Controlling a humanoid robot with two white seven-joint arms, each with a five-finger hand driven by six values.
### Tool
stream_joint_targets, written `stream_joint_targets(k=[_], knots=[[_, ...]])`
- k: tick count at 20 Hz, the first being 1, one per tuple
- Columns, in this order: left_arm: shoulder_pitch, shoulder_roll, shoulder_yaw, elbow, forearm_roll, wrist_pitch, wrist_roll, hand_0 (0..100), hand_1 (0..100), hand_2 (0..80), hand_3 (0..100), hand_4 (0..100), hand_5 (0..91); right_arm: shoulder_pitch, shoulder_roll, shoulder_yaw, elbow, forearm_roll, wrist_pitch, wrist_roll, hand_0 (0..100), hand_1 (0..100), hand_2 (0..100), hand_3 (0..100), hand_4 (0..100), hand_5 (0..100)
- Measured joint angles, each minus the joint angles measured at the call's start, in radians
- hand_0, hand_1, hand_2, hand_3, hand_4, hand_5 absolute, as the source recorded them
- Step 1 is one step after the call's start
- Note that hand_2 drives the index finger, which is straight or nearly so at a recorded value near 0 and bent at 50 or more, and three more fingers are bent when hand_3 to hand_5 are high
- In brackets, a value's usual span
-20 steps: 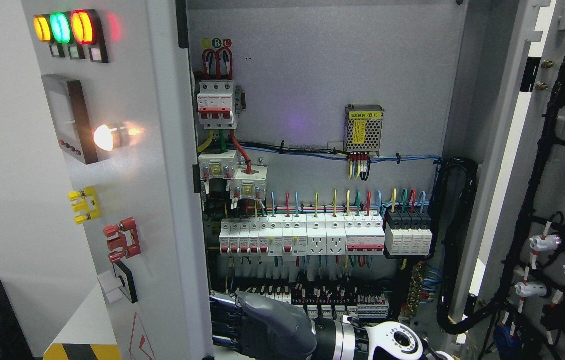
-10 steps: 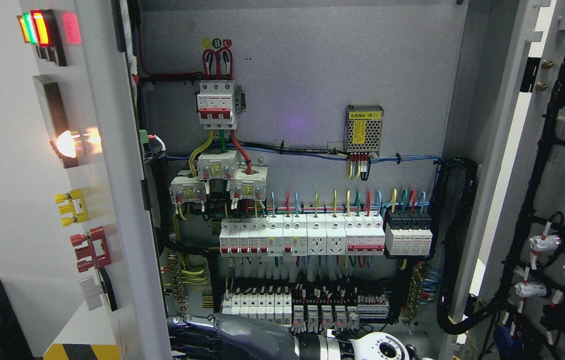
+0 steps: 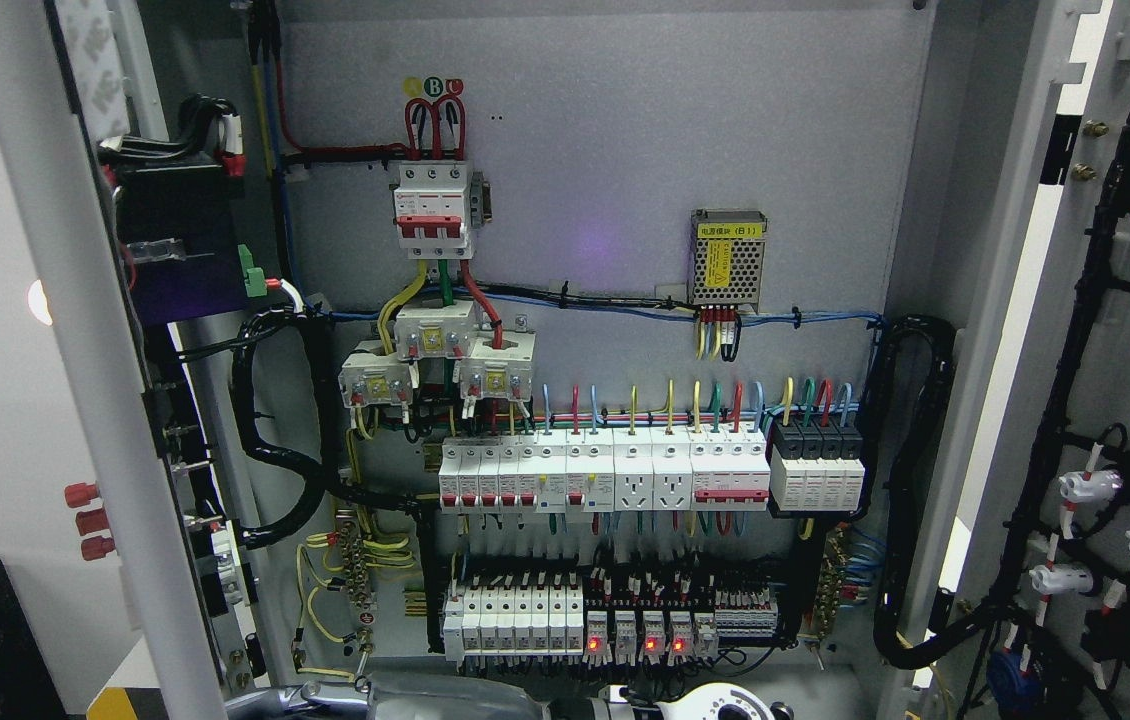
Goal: Open door with both hands
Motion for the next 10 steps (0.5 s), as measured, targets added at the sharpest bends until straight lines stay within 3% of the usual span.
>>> stream_joint_targets(k=[6,10], knots=[[0.000,0.000,0.001,0.000,0.000,0.000,0.000,12,56,0.0,0,0,0.0,-0.006,0.027,0.026,-0.004,0.007,0.017,-0.006,6,14,0,0,0,0],[0.000,0.000,0.001,0.000,0.000,0.000,0.000,12,56,0.0,0,0,0.0,-0.008,0.043,0.038,-0.004,0.010,0.019,-0.031,6,14,0,0,0,0]])
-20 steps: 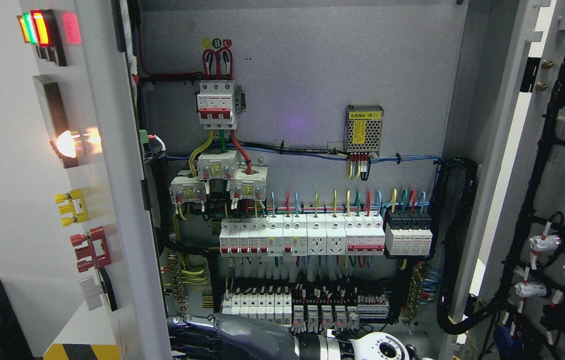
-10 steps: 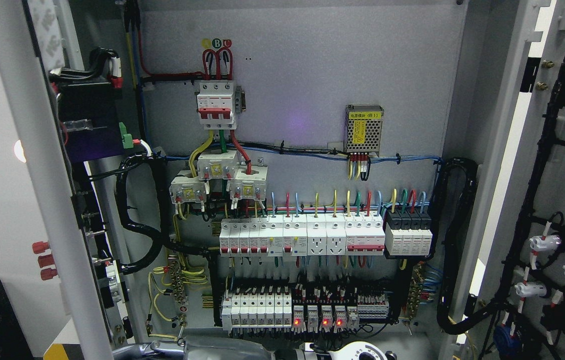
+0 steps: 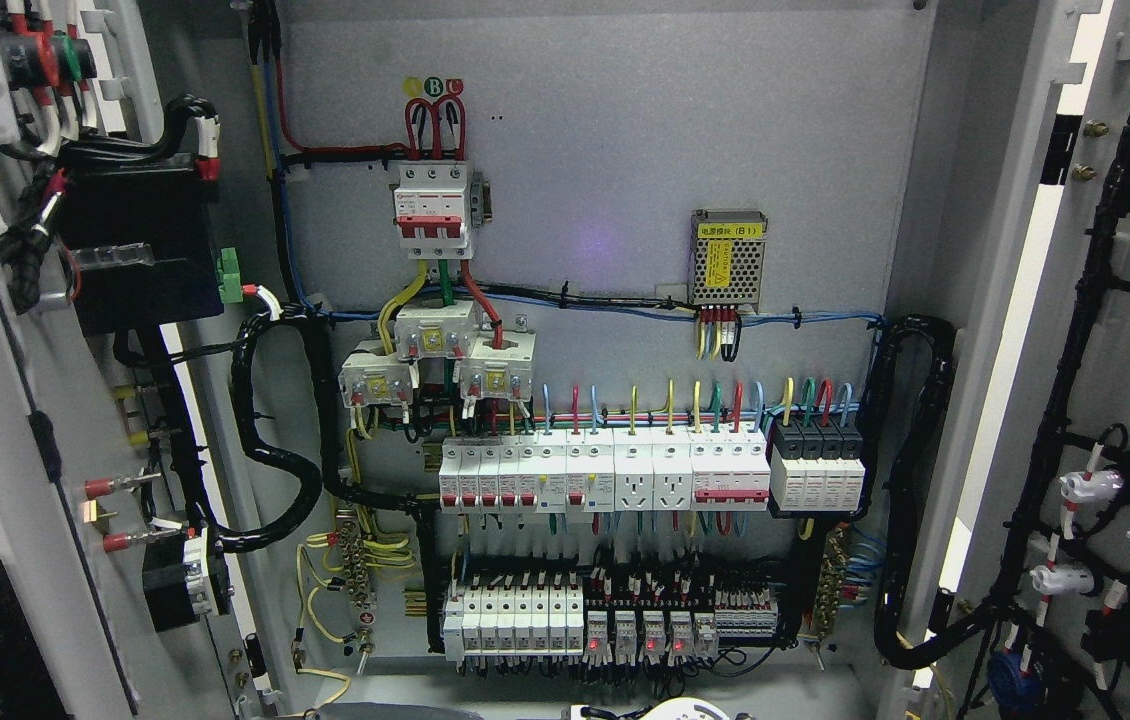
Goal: Open door with both hands
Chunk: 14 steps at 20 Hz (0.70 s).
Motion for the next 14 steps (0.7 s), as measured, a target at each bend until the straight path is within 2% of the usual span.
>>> stream_joint_targets(k=[14], knots=[[0.001,0.001,0.000,0.002,0.000,-0.004,-0.003,12,56,0.0,0,0,0.0,0.000,0.028,0.027,0.002,0.002,0.001,-0.018,6,14,0,0,0,0]])
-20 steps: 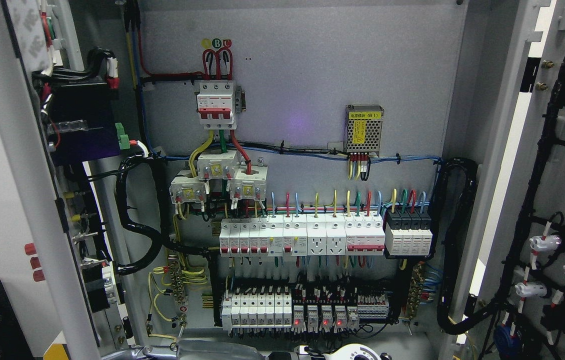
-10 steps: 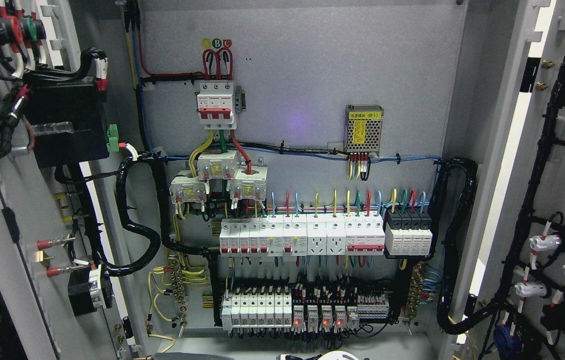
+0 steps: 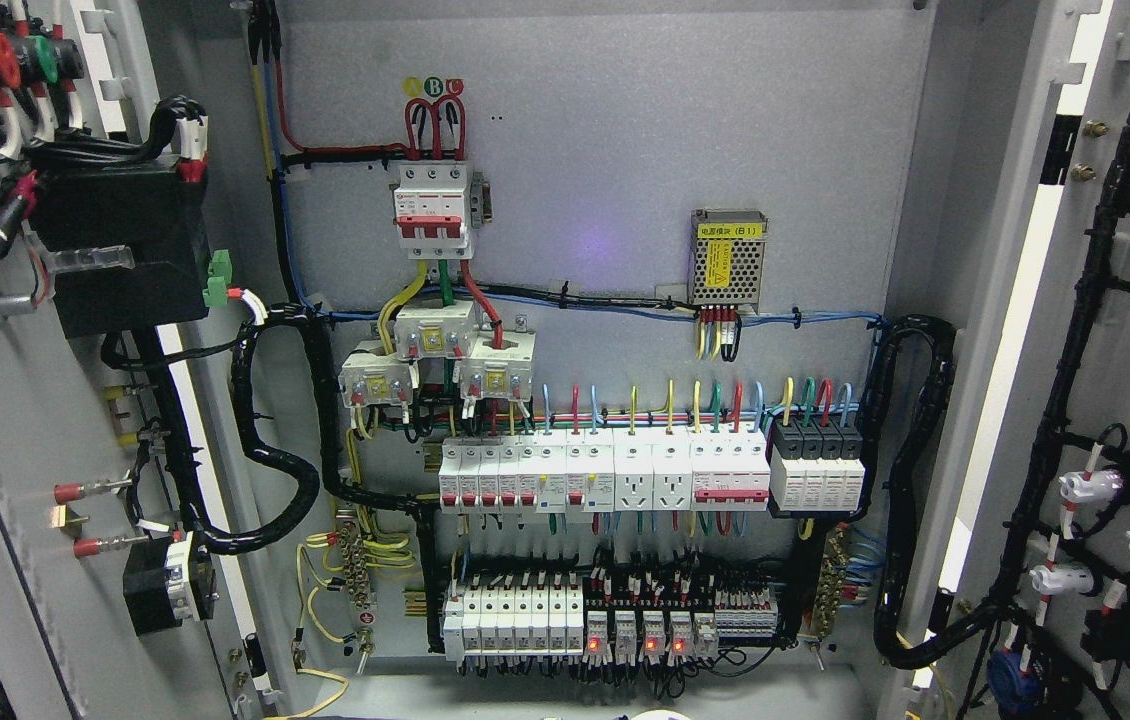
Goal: Open door with both hands
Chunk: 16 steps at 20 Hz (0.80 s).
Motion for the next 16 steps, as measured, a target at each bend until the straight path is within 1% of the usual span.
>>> stream_joint_targets(k=[7,16], knots=[[0.001,0.001,-0.001,0.000,0.000,0.003,0.002,12,56,0.0,0,0,0.0,-0.012,0.011,0.018,0.011,0.000,-0.001,0.000,6,14,0,0,0,0],[0.004,0.002,-0.001,0.002,0.000,0.003,0.005,12,56,0.0,0,0,0.0,-0.029,0.043,0.030,0.025,0.000,-0.001,-0.003,6,14,0,0,0,0]])
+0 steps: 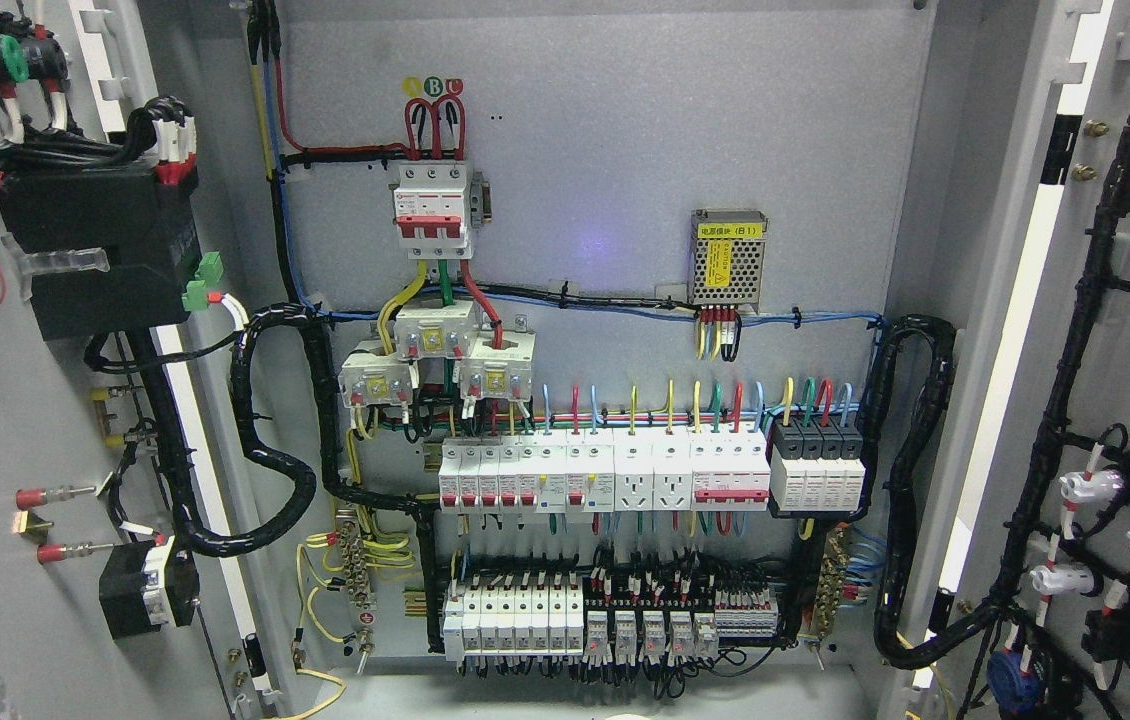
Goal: Open door with both hands
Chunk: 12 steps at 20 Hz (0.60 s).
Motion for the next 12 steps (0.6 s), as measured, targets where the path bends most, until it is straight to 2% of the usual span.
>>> stream_joint_targets(k=[12], knots=[[0.002,0.001,-0.001,-0.001,0.000,-0.002,0.001,12,56,0.0,0,0,0.0,-0.009,0.018,0.007,0.007,0.027,0.003,-0.007,6,14,0,0,0,0]])
